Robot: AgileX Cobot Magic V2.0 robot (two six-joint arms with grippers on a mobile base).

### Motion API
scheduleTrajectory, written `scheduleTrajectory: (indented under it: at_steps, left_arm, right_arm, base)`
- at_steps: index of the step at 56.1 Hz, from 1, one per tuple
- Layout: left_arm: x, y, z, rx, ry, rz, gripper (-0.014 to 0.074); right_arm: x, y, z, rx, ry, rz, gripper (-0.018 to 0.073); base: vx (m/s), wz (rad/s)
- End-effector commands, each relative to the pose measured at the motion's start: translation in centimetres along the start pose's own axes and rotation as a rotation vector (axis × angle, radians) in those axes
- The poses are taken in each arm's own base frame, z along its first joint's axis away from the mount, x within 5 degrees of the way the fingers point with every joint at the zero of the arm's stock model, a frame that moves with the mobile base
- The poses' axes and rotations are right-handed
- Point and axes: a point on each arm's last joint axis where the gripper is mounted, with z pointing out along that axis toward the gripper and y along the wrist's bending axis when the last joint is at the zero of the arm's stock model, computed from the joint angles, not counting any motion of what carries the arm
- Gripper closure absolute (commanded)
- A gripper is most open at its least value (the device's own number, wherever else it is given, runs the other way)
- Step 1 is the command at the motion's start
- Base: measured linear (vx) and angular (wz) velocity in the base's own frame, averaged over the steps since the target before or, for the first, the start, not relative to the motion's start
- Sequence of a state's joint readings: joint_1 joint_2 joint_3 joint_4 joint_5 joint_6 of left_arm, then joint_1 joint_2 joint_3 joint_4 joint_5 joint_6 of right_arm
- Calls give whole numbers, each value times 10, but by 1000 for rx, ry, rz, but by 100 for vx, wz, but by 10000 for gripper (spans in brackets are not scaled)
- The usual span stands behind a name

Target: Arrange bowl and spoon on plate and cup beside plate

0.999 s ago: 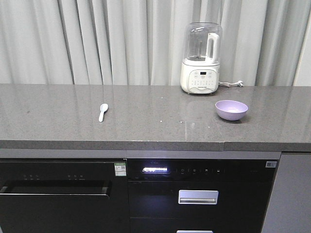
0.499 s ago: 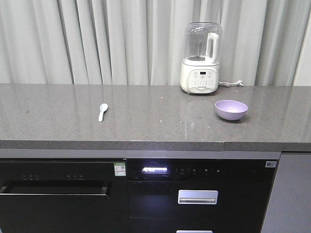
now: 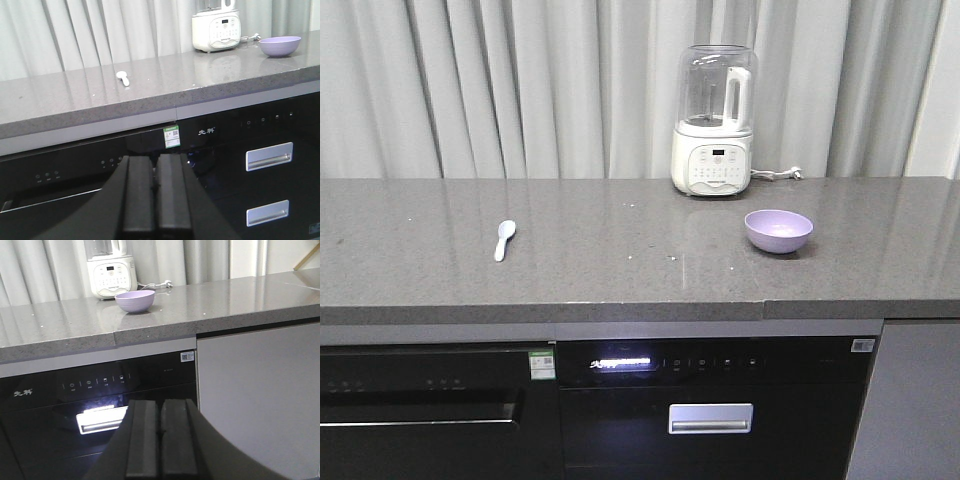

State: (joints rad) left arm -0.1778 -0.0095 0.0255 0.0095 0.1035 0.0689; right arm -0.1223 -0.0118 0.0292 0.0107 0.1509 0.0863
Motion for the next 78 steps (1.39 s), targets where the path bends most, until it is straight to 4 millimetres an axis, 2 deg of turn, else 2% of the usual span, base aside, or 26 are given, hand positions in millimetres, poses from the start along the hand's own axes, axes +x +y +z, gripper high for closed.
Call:
scheduleTrajectory:
  at_steps: [1, 78]
  left_arm:
    - [-17, 1, -3, -1, -125, -2, 603]
    - [-17, 1, -3, -1, -125, -2, 603]
  right_arm:
    - [-6, 0, 0, -3, -82, -9, 568]
    - [-6, 0, 0, -3, -82, -9, 568]
  base:
    - [18, -11]
    - [31, 2]
